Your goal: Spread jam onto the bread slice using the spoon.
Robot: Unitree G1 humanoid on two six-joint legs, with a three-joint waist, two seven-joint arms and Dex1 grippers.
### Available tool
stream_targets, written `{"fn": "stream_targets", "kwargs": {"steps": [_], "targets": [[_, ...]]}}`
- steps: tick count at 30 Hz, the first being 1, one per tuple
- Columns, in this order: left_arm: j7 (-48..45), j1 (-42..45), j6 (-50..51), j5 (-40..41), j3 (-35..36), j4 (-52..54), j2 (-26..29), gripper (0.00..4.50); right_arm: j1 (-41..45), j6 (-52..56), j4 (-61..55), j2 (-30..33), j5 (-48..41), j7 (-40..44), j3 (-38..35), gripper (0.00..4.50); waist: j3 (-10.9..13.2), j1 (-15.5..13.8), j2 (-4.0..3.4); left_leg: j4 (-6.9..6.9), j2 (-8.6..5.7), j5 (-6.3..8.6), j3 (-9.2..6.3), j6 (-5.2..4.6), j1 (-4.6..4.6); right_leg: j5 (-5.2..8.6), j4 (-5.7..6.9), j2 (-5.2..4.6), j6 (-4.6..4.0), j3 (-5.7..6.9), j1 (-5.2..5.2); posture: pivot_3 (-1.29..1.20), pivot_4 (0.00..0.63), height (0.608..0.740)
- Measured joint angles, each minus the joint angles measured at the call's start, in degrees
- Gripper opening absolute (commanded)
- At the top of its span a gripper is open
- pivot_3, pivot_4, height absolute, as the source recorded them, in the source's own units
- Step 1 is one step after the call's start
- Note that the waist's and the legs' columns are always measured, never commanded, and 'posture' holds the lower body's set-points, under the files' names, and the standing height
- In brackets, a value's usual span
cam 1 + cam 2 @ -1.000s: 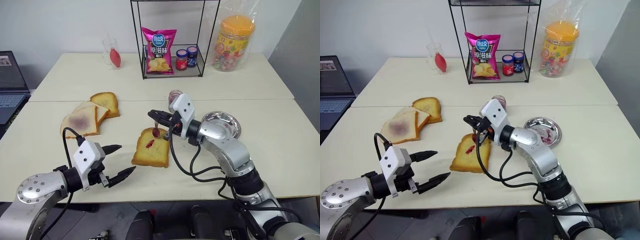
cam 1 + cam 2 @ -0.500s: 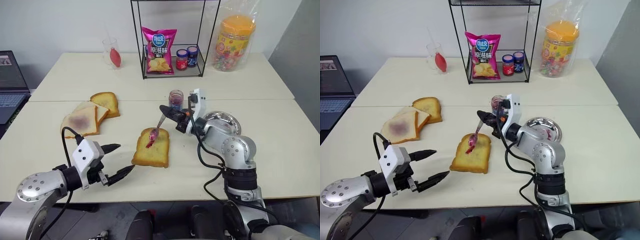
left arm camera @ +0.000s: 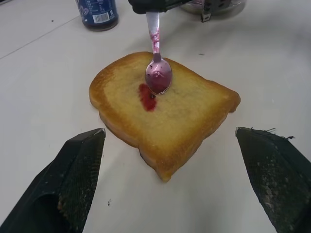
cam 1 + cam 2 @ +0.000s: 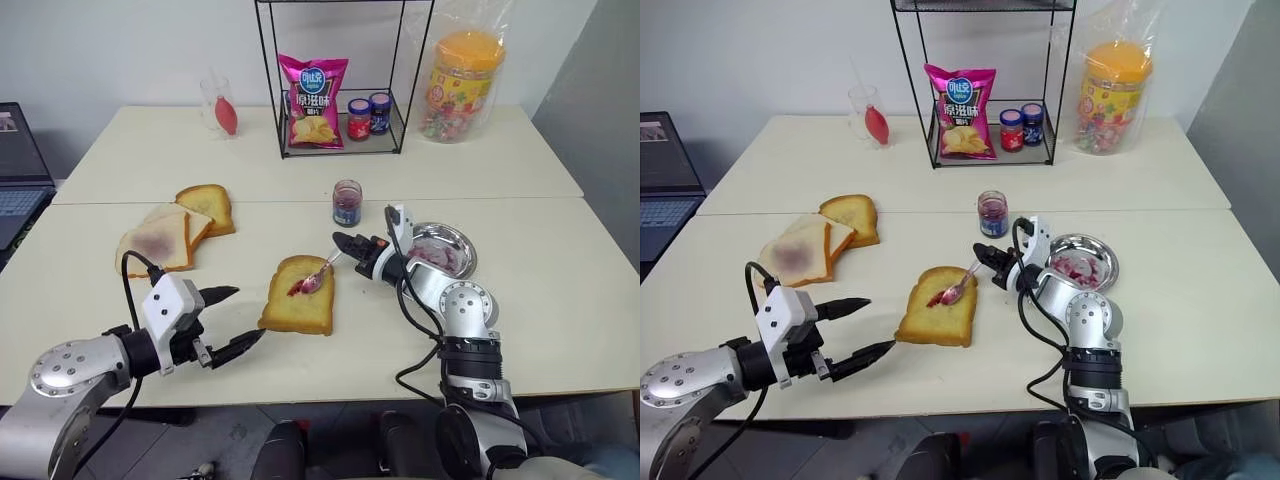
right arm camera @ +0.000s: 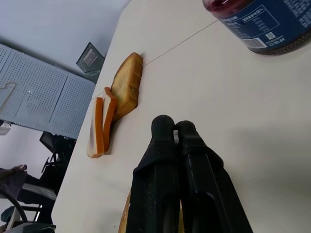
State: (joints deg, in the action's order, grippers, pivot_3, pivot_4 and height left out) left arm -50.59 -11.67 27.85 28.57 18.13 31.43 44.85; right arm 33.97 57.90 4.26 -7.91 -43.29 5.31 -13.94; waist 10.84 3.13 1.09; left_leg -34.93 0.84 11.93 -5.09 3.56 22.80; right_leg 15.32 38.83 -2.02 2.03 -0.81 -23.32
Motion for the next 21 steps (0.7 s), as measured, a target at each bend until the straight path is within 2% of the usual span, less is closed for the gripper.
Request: {"fn": "stream_targets", "kwargs": {"steps": [8, 21], "targets": [[0.0, 0.8, -0.7, -0.2, -0.5, 0.0, 0.0, 4.50, 0.0, -0.2, 0.3, 0.0, -5.1, -2.3, -0.4, 0.02, 0.0, 0.1, -0.01, 0.02, 0.00, 0.00, 0.03, 0.00, 0.02, 0.00, -0.01, 0.01, -0.03, -0.03, -0.03, 0.00, 0.150, 0.740], [0.0, 0.3, -2.3, -1.3, -1.5, -0.5, -0.2, 4.50, 0.1, -8.0, 6.7, -0.1, -5.1, -1.9, 3.2, 0.02, 0.0, 0.1, -0.01, 0.03, 0.03, 0.00, 0.04, 0.00, 0.01, 0.01, -0.02, 0.03, -0.04, -0.04, -0.04, 0.00, 0.150, 0.740]]}}
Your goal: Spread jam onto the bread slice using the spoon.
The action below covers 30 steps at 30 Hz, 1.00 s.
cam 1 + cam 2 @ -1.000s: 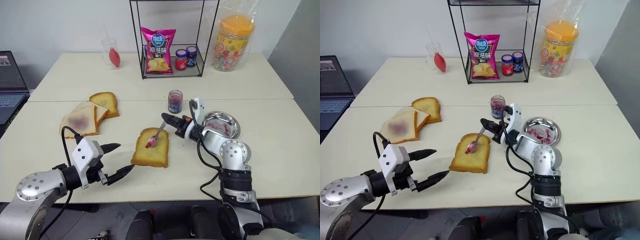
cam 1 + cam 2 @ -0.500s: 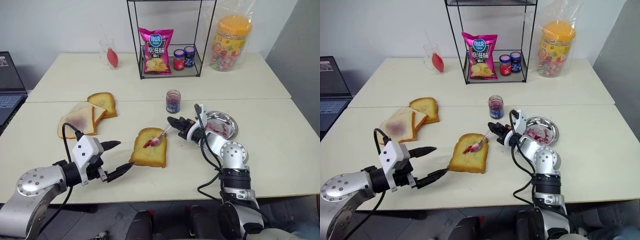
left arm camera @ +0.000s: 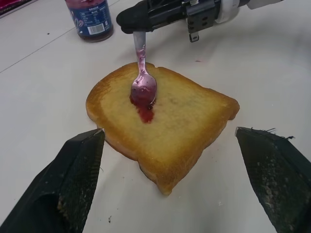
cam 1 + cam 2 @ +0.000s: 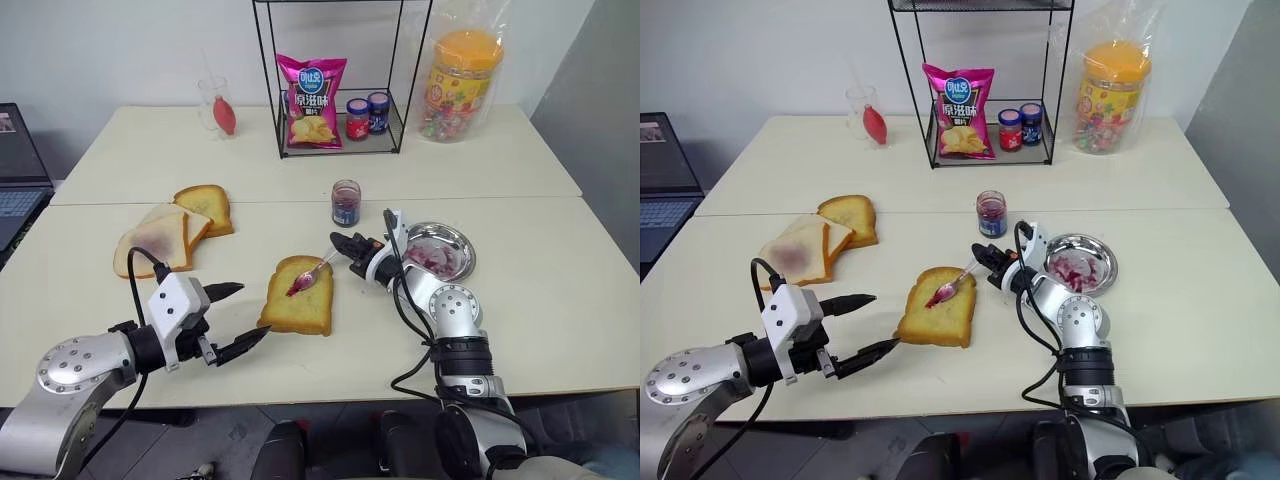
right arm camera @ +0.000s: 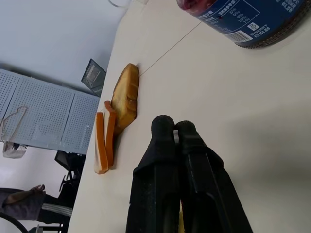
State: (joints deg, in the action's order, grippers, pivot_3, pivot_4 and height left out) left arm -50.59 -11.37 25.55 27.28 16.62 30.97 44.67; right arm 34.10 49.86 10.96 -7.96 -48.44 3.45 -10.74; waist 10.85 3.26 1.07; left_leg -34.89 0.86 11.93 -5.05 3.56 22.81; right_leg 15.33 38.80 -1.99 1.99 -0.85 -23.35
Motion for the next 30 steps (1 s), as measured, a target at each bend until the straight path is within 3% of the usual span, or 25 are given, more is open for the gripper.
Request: {"fn": "stream_targets", "kwargs": {"steps": [7, 14, 18, 22, 30], "targets": [[0.0, -0.1, -1.0, -0.6, -0.1, -1.0, 0.0, 4.50, -1.5, 4.3, -4.5, 0.3, 0.0, 1.1, 3.7, 0.02, 0.0, 0.0, 0.00, 0.04, 0.05, 0.01, -0.02, 0.00, 0.02, 0.07, 0.00, 0.05, -0.13, 0.02, -0.03, 0.00, 0.150, 0.740], [0.2, -0.5, -1.7, -0.8, -0.1, -2.3, -0.1, 4.50, -2.0, 12.1, -11.2, 5.7, -3.8, 0.0, 0.4, 0.02, 0.0, -0.2, -0.01, 0.03, 0.03, 0.01, -0.01, 0.01, 0.08, 0.09, -0.08, 0.04, -0.16, 0.01, -0.04, 0.00, 0.150, 0.740], [0.1, -1.6, -2.3, -1.0, 0.0, -2.4, -0.2, 4.50, -1.8, 14.4, -13.0, 5.3, -6.4, -1.5, -1.9, 0.02, 0.0, 0.1, -0.02, 0.06, 0.12, 0.01, 0.03, 0.00, 0.07, 0.08, -0.05, 0.12, -0.18, -0.02, -0.11, 0.00, 0.150, 0.740], [0.0, -2.2, -2.5, -1.0, 0.5, -2.5, -0.1, 4.50, 1.6, 13.8, -12.6, 0.7, -7.4, -3.6, -2.4, 0.02, 0.0, 0.2, -0.04, 0.06, 0.65, 0.02, 0.11, 0.02, 0.08, -0.07, -0.07, 0.67, -0.40, -0.02, -0.20, 0.00, 0.150, 0.740], [0.0, -2.0, -2.6, -1.0, 0.6, -2.6, -0.1, 4.50, 3.0, 6.8, -3.4, 0.3, -2.6, -2.0, 1.8, 0.02, 0.0, 0.0, -0.06, 0.08, 0.82, 0.03, 0.16, 0.01, 0.06, 0.06, -0.03, 0.85, -0.81, -0.07, -0.28, 0.00, 0.150, 0.740]]}}
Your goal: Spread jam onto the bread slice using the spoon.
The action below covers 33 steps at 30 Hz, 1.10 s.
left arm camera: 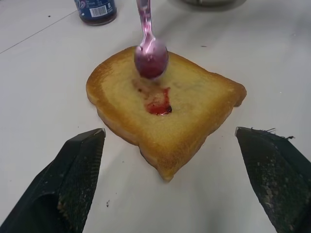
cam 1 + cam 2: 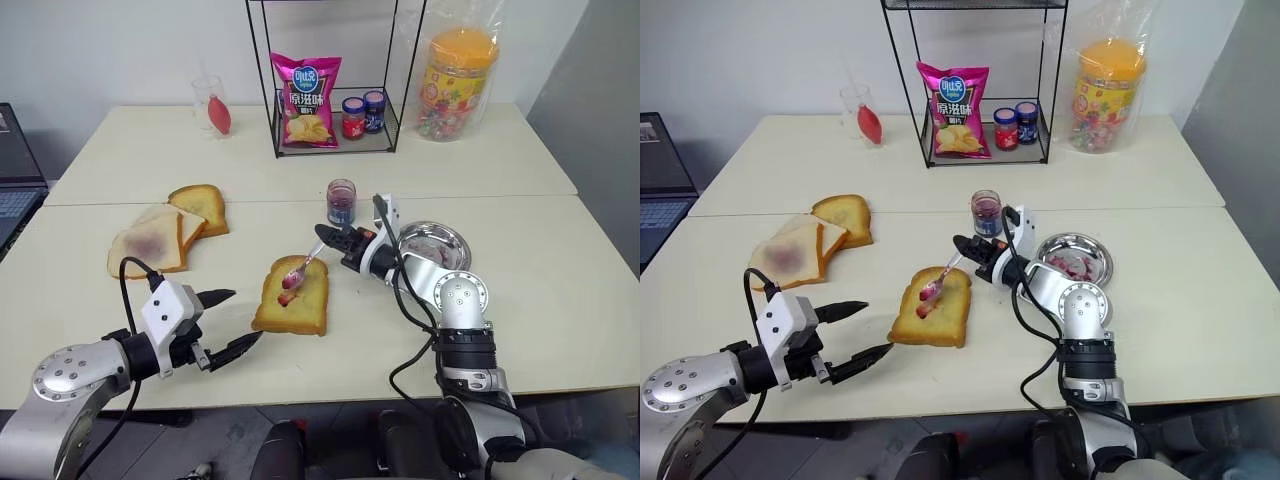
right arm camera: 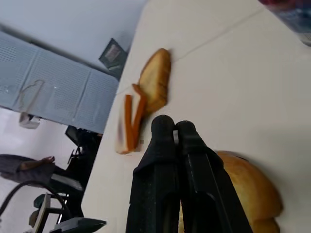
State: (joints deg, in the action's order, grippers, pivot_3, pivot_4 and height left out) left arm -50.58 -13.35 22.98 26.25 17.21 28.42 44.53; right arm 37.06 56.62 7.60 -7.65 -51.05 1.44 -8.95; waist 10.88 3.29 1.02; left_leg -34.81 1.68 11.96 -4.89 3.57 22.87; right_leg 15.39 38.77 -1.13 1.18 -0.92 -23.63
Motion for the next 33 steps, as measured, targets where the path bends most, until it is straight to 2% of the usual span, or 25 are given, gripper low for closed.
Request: {"fn": "stream_targets", "kwargs": {"steps": [6, 10, 15, 18, 21, 25, 33], "targets": [[0.0, 0.1, -0.6, -0.3, -0.1, 0.0, 0.0, 4.50, -0.1, -1.2, 1.8, 0.1, 2.3, 2.4, 2.5, 0.02, 0.0, 0.0, 0.00, 0.03, 0.01, 0.01, 0.00, 0.00, 0.02, -0.12, 0.01, 0.01, 0.21, 0.02, -0.05, 0.00, 0.150, 0.740], [0.0, 0.0, -1.0, -0.4, -0.3, -0.1, -0.2, 4.50, -2.7, 1.7, -2.0, 0.5, 1.5, 2.5, 2.4, 0.02, 0.0, -0.1, 0.00, 0.03, 0.01, 0.01, 0.01, 0.02, 0.04, -0.11, 0.00, 0.00, 0.20, 0.01, -0.06, 0.00, 0.150, 0.740], [0.0, 0.1, -1.1, -0.5, -0.4, -0.9, -0.2, 4.50, -5.7, 8.5, -9.9, 5.6, -0.9, 3.5, 3.0, 0.02, 0.0, 0.0, 0.00, 0.03, 0.01, 0.01, 0.01, 0.02, 0.03, 0.02, 0.02, 0.00, -0.03, 0.00, -0.08, 0.00, 0.150, 0.740], [0.0, 0.4, -1.1, -0.8, -0.3, -2.1, -0.1, 4.50, -5.7, 10.6, -11.7, 7.1, -2.4, 3.0, 0.5, 0.02, 0.0, 0.0, 0.00, 0.02, 0.01, 0.01, 0.00, 0.02, 0.03, 0.03, 0.03, 0.01, -0.05, 0.01, -0.08, 0.00, 0.150, 0.740], [-0.1, 0.6, -1.1, -0.9, -0.1, -2.3, 0.0, 4.50, -4.7, 11.3, -12.0, 6.8, -3.6, 1.8, -1.3, 0.02, 0.0, 0.0, 0.00, 0.02, 0.01, 0.01, 0.01, 0.02, 0.04, 0.02, 0.04, 0.01, -0.03, 0.00, -0.10, 0.00, 0.150, 0.740], [-0.1, 0.8, -1.5, -1.1, 0.3, -2.5, 0.2, 4.50, 0.1, 9.7, -11.4, 1.3, -4.4, -0.7, -3.2, 0.02, 0.0, 0.4, 0.00, 0.08, 0.10, 0.01, 0.08, 0.02, 0.05, -0.11, 0.12, 0.08, 0.19, -0.04, -0.22, 0.00, 0.150, 0.740], [-0.2, 0.5, -2.2, -1.2, 0.6, -3.5, 0.2, 4.50, 1.4, 0.0, -1.1, 0.0, 1.6, -0.2, 1.2, 0.02, 0.0, 0.0, 0.01, 0.11, 0.06, 0.02, 0.12, 0.02, 0.09, -0.10, 0.08, 0.06, 0.18, -0.07, -0.24, 0.00, 0.150, 0.740]]}}
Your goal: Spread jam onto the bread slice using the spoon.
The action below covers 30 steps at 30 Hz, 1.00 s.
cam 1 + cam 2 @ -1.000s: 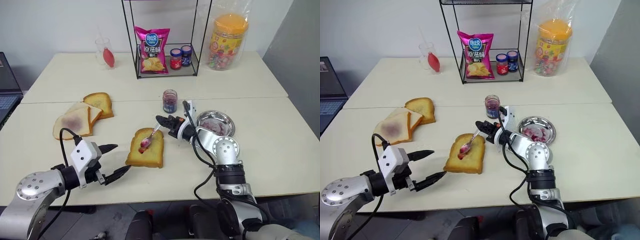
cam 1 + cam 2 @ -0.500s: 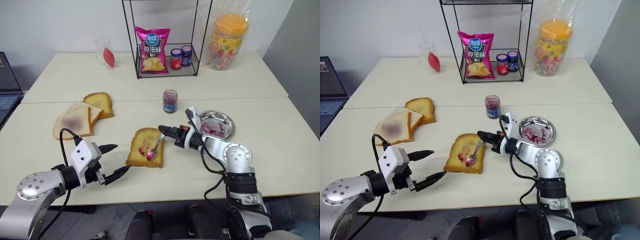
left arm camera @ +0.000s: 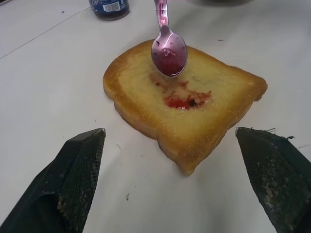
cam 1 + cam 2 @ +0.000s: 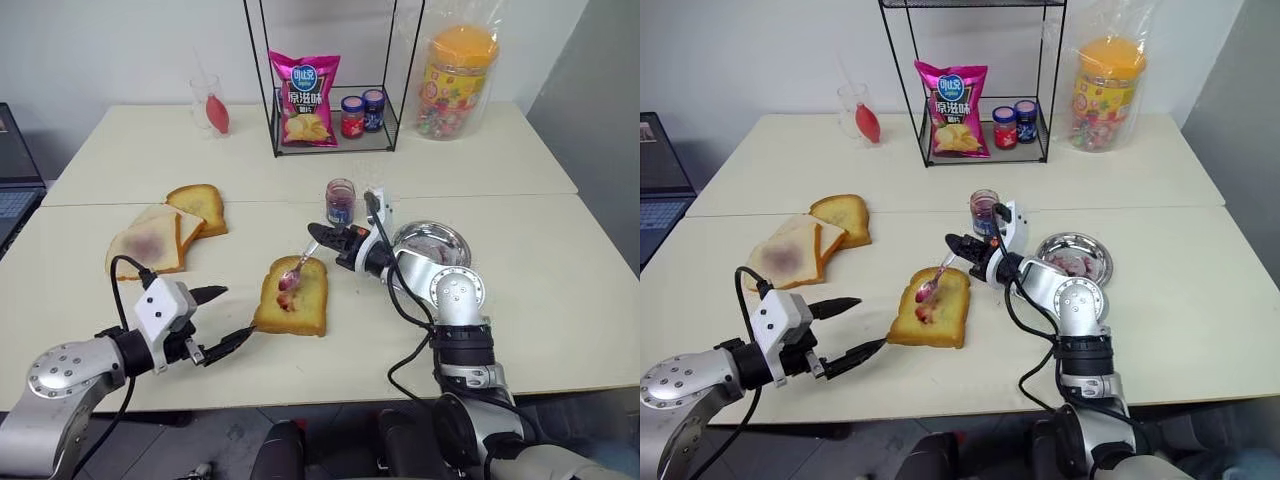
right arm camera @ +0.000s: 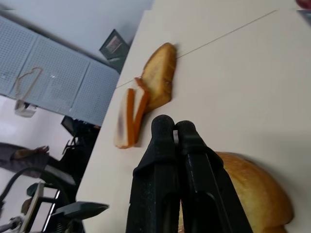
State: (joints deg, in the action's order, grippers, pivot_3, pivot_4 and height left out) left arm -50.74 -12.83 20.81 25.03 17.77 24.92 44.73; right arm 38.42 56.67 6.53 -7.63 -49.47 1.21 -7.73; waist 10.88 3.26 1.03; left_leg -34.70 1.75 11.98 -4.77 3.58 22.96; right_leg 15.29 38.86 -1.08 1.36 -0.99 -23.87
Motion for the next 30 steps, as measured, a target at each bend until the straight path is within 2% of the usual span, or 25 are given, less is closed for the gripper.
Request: {"fn": "stream_targets", "kwargs": {"steps": [3, 7, 13, 20, 25, 30], "targets": [[0.0, 0.0, -0.1, 0.0, 0.0, 0.0, 0.0, 4.50, 0.0, -2.7, 2.5, 0.0, 2.1, 0.8, 1.8, 0.02, 0.0, 0.0, 0.00, 0.01, 0.03, 0.00, 0.00, 0.00, 0.00, 0.00, 0.03, 0.02, -0.01, 0.01, -0.05, 0.00, 0.150, 0.740], [0.0, 0.1, -0.3, -0.1, -0.1, 0.0, 0.0, 4.50, -1.6, -2.0, 0.3, 0.1, 2.7, 1.2, 2.4, 0.02, 0.0, 0.0, 0.00, 0.03, 0.03, 0.00, 0.00, 0.00, 0.04, 0.01, 0.04, 0.02, -0.01, 0.00, -0.09, 0.00, 0.150, 0.740], [0.1, 0.6, -0.3, -0.3, -1.1, 0.0, -0.1, 4.50, -5.9, 4.6, -6.7, 2.6, 0.3, 1.7, 2.2, 0.02, 0.0, 0.0, 0.01, 0.02, 0.02, 0.00, 0.00, 0.00, 0.04, 0.00, 0.04, 0.01, -0.01, 0.00, -0.08, 0.00, 0.150, 0.740], [0.1, 0.8, -0.3, -0.3, -1.2, 0.0, -0.1, 4.50, -7.1, 8.6, -10.8, 5.3, -0.2, 2.6, 2.5, 0.02, 0.0, 0.0, 0.01, 0.02, 0.03, 0.00, 0.01, 0.00, 0.02, 0.00, 0.07, 0.02, -0.02, -0.01, -0.10, 0.00, 0.150, 0.740], [0.2, 1.0, -0.1, -0.3, -1.2, 0.0, -0.1, 4.50, -6.8, 10.5, -14.3, 7.0, -3.1, 1.9, -1.5, 0.02, 0.0, 0.0, 0.02, 0.02, 0.02, 0.00, 0.02, 0.00, 0.06, -0.01, 0.04, 0.01, -0.01, -0.02, -0.10, 0.00, 0.150, 0.740], [0.1, 1.3, 0.0, -0.3, -1.2, 0.0, -0.1, 4.50, -6.2, 11.5, -17.0, 5.0, -7.8, -1.3, -5.2, 0.02, 0.0, 0.0, 0.01, 0.02, 0.04, 0.00, 0.01, 0.00, 0.04, 0.00, 0.09, 0.04, -0.02, -0.02, -0.13, 0.00, 0.150, 0.740]]}}
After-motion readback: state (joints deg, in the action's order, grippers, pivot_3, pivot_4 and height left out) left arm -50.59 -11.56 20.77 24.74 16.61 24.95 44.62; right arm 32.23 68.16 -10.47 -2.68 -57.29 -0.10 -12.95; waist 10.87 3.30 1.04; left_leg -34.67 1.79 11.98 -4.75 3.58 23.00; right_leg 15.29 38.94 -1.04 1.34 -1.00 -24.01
